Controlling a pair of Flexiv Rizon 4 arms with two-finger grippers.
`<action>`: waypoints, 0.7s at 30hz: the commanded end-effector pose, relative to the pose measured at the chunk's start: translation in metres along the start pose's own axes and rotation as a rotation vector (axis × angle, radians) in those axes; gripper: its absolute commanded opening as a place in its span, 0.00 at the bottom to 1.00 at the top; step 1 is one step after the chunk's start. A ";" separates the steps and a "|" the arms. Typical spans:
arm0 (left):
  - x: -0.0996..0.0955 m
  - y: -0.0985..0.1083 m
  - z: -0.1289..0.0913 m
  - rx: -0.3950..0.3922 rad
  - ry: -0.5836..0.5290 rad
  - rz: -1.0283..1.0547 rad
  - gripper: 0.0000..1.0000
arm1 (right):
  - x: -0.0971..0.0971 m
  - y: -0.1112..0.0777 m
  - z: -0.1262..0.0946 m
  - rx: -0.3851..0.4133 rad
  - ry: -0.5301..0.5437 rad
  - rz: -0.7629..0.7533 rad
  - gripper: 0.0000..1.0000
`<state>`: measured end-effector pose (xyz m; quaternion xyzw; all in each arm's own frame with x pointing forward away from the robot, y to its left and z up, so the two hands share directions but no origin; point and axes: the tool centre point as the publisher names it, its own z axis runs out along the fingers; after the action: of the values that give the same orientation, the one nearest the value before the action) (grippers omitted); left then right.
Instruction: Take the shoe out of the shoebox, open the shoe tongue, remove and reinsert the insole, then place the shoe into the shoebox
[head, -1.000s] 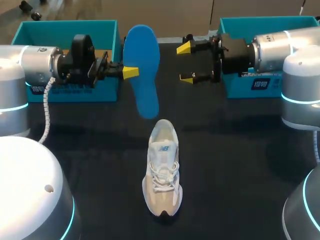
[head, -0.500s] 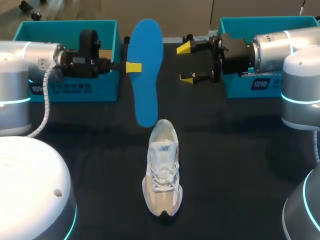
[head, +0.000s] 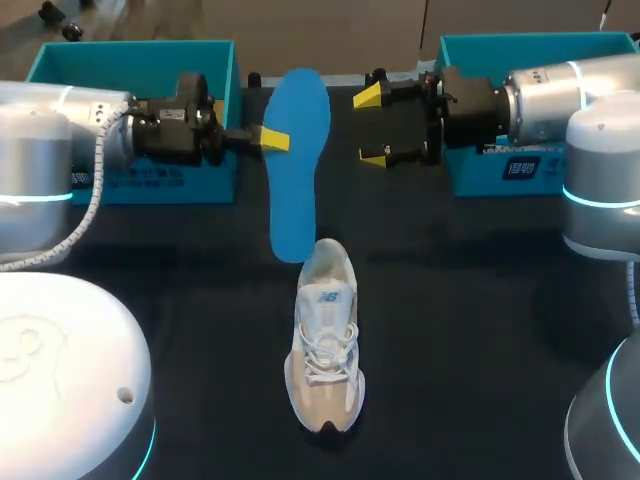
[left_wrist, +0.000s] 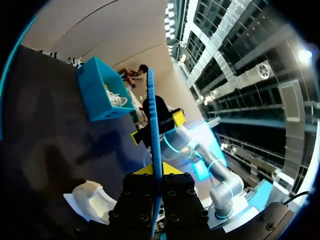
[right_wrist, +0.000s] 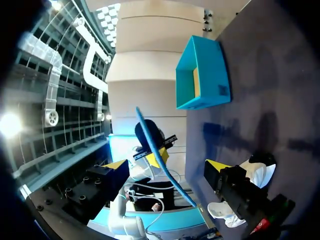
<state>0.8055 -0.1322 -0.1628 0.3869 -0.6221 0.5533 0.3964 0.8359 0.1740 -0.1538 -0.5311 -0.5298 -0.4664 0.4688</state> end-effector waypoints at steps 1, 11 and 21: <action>-0.007 0.002 0.001 0.029 -0.049 -0.365 0.00 | 0.000 -0.001 0.001 -0.002 -0.001 0.000 1.00; -0.017 0.004 0.002 0.066 -0.028 -0.440 0.00 | 0.000 -0.001 0.001 -0.002 -0.001 0.000 1.00; -0.021 0.003 0.007 0.096 -0.019 -0.417 0.00 | 0.009 -0.002 -0.004 0.018 -0.246 0.014 1.00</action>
<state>0.8123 -0.1360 -0.1813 0.5291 -0.5074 0.4823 0.4796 0.8338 0.1714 -0.1609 -0.5581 -0.5581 -0.4298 0.4386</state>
